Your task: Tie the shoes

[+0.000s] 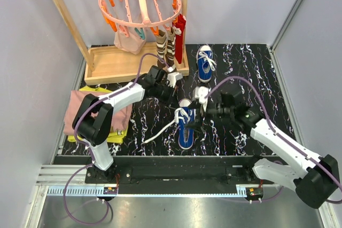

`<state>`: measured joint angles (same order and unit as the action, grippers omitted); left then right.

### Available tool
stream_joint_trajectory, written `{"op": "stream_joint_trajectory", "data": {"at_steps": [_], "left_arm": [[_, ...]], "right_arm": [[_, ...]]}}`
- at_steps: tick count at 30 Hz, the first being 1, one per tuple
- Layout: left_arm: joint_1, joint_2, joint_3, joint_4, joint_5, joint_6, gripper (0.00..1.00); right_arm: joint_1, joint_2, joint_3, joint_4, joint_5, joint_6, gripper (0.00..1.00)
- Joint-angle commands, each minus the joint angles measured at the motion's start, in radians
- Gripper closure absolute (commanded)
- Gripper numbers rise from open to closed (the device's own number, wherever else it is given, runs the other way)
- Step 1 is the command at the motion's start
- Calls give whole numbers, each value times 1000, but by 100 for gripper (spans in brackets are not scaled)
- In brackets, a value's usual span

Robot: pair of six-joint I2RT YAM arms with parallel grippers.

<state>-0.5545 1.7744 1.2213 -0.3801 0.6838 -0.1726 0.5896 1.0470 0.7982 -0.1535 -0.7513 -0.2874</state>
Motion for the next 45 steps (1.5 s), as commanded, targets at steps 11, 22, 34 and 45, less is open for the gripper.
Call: {"op": "stream_joint_trajectory", "data": {"at_steps": [11,22,34,45], "left_arm": [[-7,77,70,-23,-109,-142,100],[-2,138,124,-66,-72,-107,100],[1,192,141,-77,-61,-54,100],[1,206,138,-77,-46,-33,100]], "right_arm": [[324,373,230,-262,27,-626,22],[440,674,314,-101,158,-676,49],[438,864,437,-100,170,-691,25],[401,986,539,-214,124,-717,38]]}}
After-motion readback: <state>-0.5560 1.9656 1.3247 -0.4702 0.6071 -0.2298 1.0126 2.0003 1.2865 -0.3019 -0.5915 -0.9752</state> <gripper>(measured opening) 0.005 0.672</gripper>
